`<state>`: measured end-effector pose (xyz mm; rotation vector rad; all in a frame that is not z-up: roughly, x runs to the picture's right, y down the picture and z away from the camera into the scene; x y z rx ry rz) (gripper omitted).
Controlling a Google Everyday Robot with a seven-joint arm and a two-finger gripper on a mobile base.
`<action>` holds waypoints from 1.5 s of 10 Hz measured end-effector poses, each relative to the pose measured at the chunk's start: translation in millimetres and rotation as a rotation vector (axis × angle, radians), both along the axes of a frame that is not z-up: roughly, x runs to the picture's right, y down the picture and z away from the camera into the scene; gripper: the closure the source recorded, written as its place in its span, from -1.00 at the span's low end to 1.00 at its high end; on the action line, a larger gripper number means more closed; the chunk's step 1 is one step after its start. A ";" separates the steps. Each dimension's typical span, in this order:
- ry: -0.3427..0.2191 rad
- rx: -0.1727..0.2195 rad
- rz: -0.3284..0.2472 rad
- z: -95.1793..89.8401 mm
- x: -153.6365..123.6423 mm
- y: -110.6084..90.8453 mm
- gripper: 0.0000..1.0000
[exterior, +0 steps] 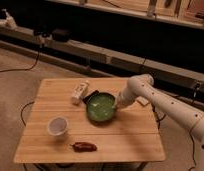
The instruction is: Drag the ceramic bowl in a circle
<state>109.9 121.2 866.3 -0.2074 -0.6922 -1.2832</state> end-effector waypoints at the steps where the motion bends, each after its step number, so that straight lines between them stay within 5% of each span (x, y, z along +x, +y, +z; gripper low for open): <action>1: -0.013 -0.004 -0.006 -5.0 -5.8 5.7 0.78; 6: -0.060 -0.003 -0.068 -36.9 -5.9 47.0 0.78; 9: -0.032 0.013 -0.067 -58.8 18.9 67.7 0.78; 11: -0.009 -0.010 -0.019 -68.4 33.9 82.7 0.78; 15: -0.018 -0.061 0.185 -89.6 52.0 98.4 0.78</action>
